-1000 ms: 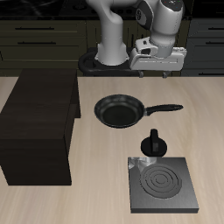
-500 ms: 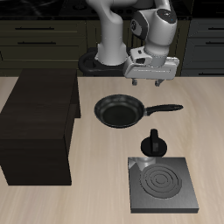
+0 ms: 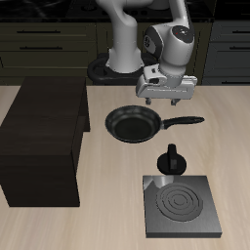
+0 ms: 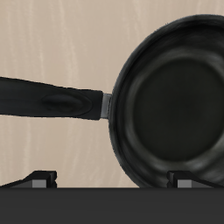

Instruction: Place the frypan on top of the shelf

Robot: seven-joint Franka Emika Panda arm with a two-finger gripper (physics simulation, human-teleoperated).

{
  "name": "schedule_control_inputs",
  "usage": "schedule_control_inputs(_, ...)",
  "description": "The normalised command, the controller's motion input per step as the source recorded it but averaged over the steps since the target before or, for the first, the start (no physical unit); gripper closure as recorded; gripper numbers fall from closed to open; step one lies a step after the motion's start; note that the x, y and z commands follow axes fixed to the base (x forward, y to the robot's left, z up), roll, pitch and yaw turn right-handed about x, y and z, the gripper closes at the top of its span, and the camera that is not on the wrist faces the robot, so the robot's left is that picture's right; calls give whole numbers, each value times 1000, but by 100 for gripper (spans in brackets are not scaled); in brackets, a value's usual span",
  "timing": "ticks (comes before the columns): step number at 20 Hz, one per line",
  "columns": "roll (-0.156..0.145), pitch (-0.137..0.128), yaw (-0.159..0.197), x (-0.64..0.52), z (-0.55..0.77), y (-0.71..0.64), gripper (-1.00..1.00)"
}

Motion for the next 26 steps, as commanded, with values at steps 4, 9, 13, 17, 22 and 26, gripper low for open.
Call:
schedule_control_inputs(4, 1, 12, -16, -13, -174, 33, -100)
schedule_control_inputs(9, 8, 54, -4, 4, -429, -86, -100)
schedule_control_inputs(13, 6, 65, -33, 7, -453, -68, -100)
schedule_control_inputs(17, 15, 42, -17, -28, -381, -7, -100)
schedule_control_inputs(22, 35, 41, -15, -73, -403, 22, 100)
schedule_control_inputs(26, -6, 23, -26, -51, -281, -72, 100)
